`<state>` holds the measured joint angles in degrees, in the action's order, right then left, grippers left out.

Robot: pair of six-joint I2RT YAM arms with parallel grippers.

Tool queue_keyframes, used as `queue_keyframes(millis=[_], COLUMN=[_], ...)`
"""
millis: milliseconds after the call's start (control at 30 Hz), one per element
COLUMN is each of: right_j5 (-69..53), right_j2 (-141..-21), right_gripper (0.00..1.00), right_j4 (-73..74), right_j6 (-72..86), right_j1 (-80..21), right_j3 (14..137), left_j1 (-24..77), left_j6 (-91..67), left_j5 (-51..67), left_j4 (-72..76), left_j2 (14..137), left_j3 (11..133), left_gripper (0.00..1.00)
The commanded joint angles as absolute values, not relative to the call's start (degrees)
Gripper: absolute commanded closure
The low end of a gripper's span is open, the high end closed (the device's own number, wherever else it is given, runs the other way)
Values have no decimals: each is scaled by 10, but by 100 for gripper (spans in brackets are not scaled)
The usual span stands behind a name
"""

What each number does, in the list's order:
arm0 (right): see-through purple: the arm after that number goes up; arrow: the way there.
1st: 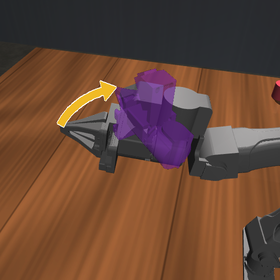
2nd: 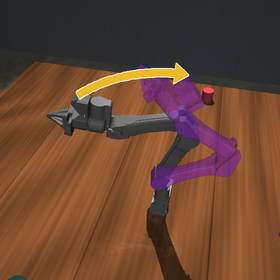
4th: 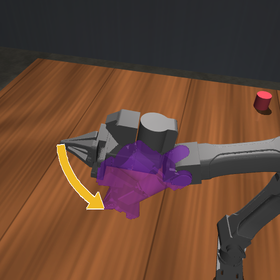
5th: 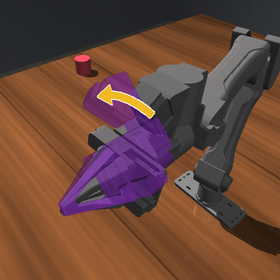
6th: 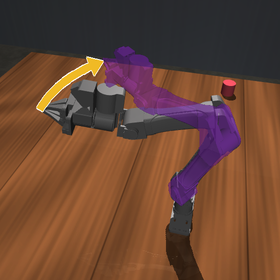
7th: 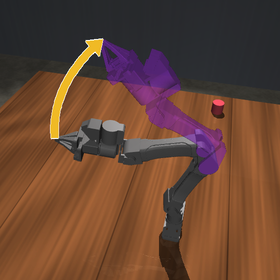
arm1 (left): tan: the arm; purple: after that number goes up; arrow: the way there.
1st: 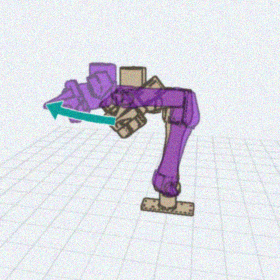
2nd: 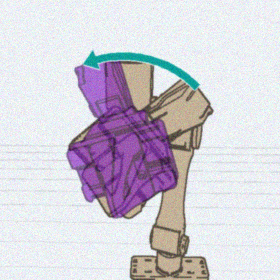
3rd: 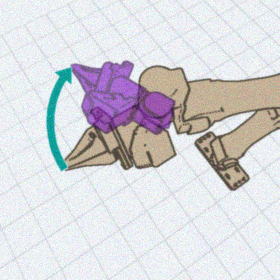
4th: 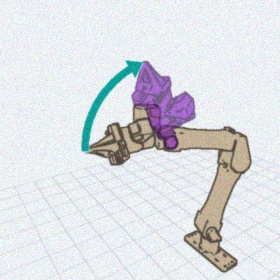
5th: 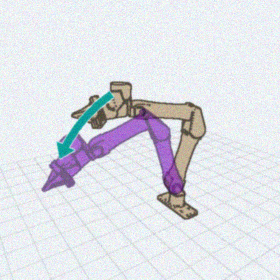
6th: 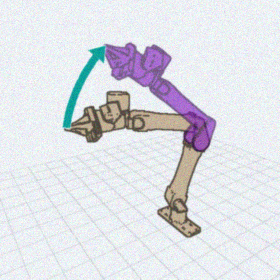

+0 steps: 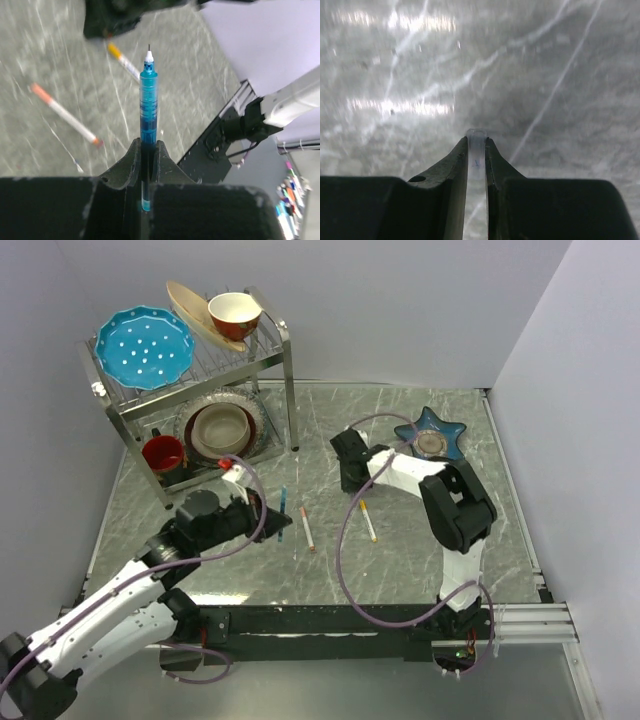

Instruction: Insert the pens into the pen caps

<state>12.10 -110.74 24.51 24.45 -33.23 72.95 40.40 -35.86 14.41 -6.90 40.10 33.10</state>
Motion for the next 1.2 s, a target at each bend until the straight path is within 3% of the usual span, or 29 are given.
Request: queue_keyframes(millis=[0,267,767,1167], right_j5=[98,32,-32,-29], right_j2=[-1048,-974,-777,-682], right_gripper=[93,93,92,92], right_j4=[221,148,4,-102], right_j6=[256,287,399,492], right_j1=[-340,-343,-360,-386], right_j3=[667,600,465,404], left_j1=[421,445,456,457], left_j6=[-422,-475,-533,-559], left_j5=[171,165,216,255], left_j4=[35,170,367,428], left_j2=[430,531,719,773], left_j3=[293,235,235,256], left_gripper=[99,99,99,99])
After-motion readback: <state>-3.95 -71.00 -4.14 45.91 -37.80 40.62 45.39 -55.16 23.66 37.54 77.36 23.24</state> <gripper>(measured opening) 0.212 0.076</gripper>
